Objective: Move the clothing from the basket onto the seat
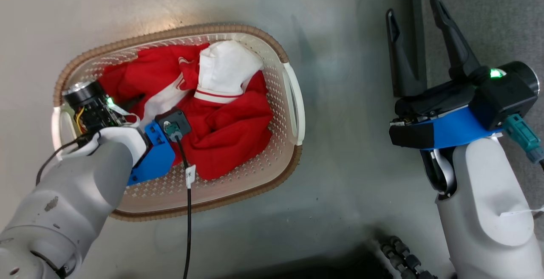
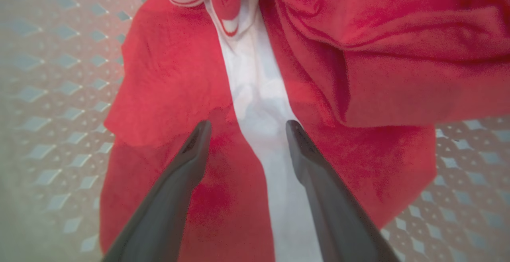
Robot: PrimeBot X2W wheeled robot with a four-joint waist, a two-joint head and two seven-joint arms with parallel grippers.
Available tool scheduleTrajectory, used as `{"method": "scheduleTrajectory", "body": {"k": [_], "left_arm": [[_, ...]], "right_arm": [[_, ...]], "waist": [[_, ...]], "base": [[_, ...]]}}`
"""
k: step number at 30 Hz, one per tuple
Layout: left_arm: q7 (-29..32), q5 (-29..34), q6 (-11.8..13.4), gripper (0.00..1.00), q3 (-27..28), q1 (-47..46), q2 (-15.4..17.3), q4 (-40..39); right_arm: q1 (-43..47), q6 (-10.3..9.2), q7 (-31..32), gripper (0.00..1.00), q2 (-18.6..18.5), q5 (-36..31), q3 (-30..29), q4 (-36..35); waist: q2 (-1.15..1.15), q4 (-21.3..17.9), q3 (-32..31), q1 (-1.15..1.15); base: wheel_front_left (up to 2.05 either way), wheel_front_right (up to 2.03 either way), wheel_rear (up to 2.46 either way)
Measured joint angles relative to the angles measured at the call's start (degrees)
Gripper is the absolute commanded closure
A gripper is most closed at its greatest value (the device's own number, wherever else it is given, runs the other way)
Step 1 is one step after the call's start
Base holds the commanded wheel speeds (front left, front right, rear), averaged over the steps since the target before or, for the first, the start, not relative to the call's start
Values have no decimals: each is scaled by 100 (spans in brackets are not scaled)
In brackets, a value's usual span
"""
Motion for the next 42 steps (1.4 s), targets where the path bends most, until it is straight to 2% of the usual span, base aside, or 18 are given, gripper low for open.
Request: {"method": "scheduleTrajectory", "body": {"k": [11,23,24,25,26,27,28,35,42], "left_arm": [[434,299,0,0,-13,-323,46,74],[443,372,0,0,-14,-469,60,92],[488,366,0,41,-13,-469,56,91],[513,364,0,58,-14,-469,47,91],[525,350,0,62,-13,-471,36,91],[535,330,0,76,-13,-473,21,91],[583,331,0,100,-13,-473,-1,91],[676,350,-16,100,-15,-442,-116,105],[515,177,-15,100,-7,-433,-209,115]], "right_arm": [[-29,0,0,0,0,-16,-64,-193],[4,0,0,0,-1,25,-138,-360],[4,0,0,0,-1,25,-143,-365],[4,0,0,0,-1,25,-147,-371],[4,0,0,0,-1,25,-154,-376],[3,0,0,0,-1,25,-156,-377],[2,0,0,0,-1,25,-154,-377],[-15,1,0,0,-1,24,-158,-366],[-20,0,0,0,-1,25,-172,-322]], "waist": [[0,-147,511,0],[0,-246,854,0],[0,-244,867,0],[0,-239,879,0],[1,-233,888,-1],[0,-226,897,-1],[0,-221,902,-1],[0,-182,841,0],[0,-125,633,0]], "base": [[0,0,0],[0,0,0],[0,0,0],[0,0,0],[0,0,0],[0,0,0],[0,0,0],[0,0,0],[0,0,0]]}}
